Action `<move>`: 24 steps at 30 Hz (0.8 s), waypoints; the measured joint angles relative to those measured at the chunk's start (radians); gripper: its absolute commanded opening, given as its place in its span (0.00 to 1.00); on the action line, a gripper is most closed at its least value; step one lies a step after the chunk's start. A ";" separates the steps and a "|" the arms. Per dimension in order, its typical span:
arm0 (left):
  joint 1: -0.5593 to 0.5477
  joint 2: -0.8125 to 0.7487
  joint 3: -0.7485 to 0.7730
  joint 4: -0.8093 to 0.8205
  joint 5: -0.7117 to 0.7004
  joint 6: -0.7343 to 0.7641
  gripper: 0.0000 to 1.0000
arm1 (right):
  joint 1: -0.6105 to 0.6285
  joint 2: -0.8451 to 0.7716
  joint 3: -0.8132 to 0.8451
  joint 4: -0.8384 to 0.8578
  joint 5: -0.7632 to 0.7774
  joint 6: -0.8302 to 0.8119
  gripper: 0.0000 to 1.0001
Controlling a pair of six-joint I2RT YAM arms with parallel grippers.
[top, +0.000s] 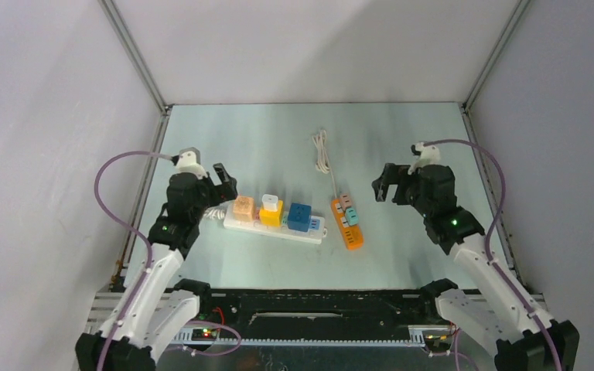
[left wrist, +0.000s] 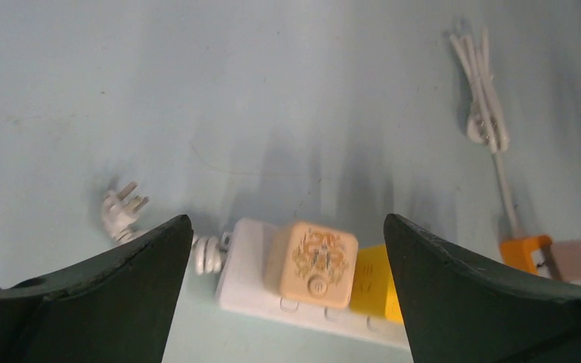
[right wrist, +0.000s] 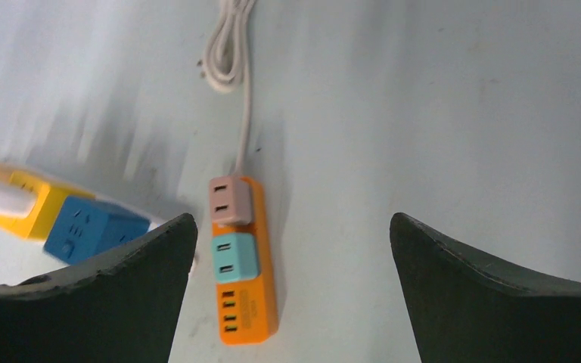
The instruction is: Insert the plug
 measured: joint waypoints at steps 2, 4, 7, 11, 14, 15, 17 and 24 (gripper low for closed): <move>0.087 0.032 -0.043 0.103 0.092 -0.027 1.00 | -0.013 -0.062 -0.067 0.073 0.050 -0.003 1.00; 0.166 0.053 -0.087 0.206 0.154 -0.050 1.00 | -0.022 -0.109 -0.125 0.130 0.100 -0.015 1.00; 0.254 0.074 -0.152 0.364 0.192 -0.059 1.00 | -0.034 -0.148 -0.199 0.195 0.176 -0.045 0.99; 0.273 0.089 -0.184 0.493 0.176 -0.017 1.00 | -0.055 -0.130 -0.256 0.269 0.262 -0.079 1.00; 0.273 0.101 -0.189 0.568 0.145 0.031 1.00 | -0.082 -0.094 -0.319 0.368 0.318 -0.101 1.00; 0.273 0.105 -0.200 0.603 0.133 0.048 1.00 | -0.090 -0.083 -0.351 0.412 0.325 -0.112 1.00; 0.273 0.112 -0.237 0.671 0.109 0.079 1.00 | -0.106 -0.059 -0.423 0.513 0.331 -0.138 1.00; 0.278 0.214 -0.379 0.851 0.018 0.124 1.00 | -0.172 0.102 -0.503 0.785 0.343 -0.212 1.00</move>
